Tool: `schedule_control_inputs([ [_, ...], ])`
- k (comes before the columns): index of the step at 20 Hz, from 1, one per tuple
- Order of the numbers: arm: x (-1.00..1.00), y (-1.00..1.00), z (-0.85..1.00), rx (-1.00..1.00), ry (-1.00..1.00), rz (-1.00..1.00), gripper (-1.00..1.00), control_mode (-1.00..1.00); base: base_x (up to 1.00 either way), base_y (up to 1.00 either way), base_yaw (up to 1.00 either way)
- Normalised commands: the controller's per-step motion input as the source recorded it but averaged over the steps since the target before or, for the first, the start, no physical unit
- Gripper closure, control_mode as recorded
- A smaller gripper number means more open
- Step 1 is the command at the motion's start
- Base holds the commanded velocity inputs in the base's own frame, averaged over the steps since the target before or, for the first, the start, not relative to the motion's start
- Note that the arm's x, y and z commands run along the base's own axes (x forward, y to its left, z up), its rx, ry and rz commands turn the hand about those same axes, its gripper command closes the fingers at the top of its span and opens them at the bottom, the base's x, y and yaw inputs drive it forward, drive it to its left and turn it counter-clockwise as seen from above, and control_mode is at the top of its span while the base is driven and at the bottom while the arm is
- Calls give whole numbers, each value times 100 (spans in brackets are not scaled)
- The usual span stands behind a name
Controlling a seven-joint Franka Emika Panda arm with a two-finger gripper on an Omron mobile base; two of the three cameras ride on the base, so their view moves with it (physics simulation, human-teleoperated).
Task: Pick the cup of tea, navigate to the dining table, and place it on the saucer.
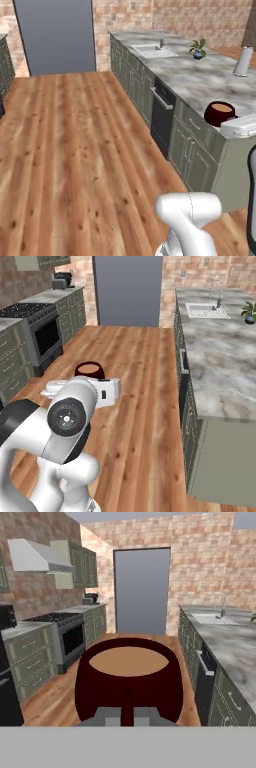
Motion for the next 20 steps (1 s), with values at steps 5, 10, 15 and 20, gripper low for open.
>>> schedule_control_inputs([
  [5, 0, 0, 0, 0, 0, 0, 100, 100, 11, -45, -28],
  [10, 0, 0, 0, 0, 0, 0, 100, 100, 9, -37, -25],
  [15, 0, 0, 0, 0, 0, 0, 100, 100, 13, -36, -22],
  [20, 0, 0, 0, 0, 0, 0, 100, 100, 16, -46, -20],
])
